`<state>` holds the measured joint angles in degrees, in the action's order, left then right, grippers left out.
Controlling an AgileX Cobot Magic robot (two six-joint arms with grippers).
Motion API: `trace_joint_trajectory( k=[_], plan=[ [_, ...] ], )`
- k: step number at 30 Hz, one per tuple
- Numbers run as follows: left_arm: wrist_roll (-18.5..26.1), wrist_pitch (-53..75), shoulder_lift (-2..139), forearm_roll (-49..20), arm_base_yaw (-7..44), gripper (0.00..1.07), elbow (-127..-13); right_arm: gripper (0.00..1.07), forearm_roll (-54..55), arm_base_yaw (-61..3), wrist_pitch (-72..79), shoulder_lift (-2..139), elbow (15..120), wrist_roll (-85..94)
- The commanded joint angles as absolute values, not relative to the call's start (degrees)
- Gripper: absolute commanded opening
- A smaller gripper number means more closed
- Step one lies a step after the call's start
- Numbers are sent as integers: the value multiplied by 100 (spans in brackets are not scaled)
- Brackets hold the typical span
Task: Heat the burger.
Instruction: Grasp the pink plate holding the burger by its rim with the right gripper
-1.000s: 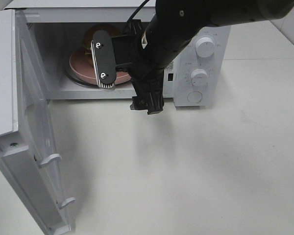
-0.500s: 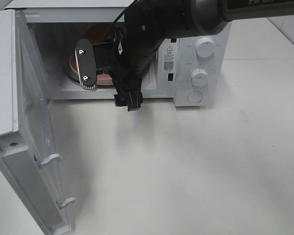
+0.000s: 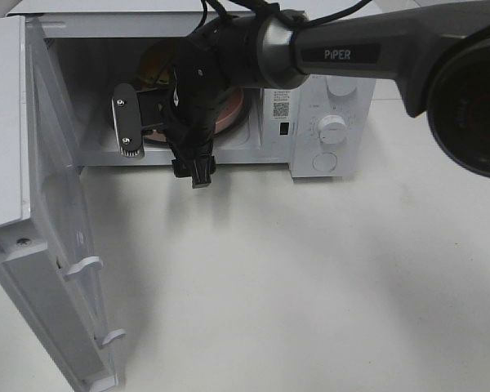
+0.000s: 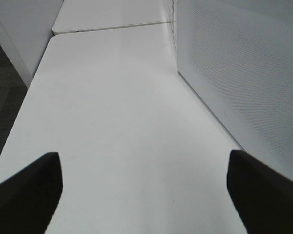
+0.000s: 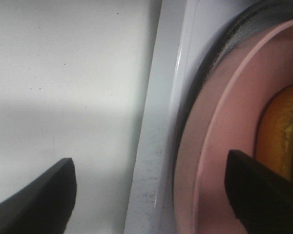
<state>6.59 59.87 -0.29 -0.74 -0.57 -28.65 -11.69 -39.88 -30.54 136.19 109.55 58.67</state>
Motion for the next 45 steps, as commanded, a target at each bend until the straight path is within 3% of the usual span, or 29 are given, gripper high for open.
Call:
trace_joint_trajectory(
  k=[1, 17, 26, 45],
  plan=[
    [619, 5942, -149, -69, -74, 84, -2842, 77, -1140, -3976, -3163, 13762, 11127, 5804],
    [619, 5942, -149, -69, -74, 84, -2842, 76, -1106, -3799, -3048, 14043, 11333, 5621],
    [619, 5942, -149, -69, -74, 84, -2842, 83, -1209, -3759, -3231, 13768, 11282, 4945],
    [619, 5942, -149, -69, -74, 84, -2842, 81, -1748, -3822, -3312, 13562, 11287, 4945]
  ],
)
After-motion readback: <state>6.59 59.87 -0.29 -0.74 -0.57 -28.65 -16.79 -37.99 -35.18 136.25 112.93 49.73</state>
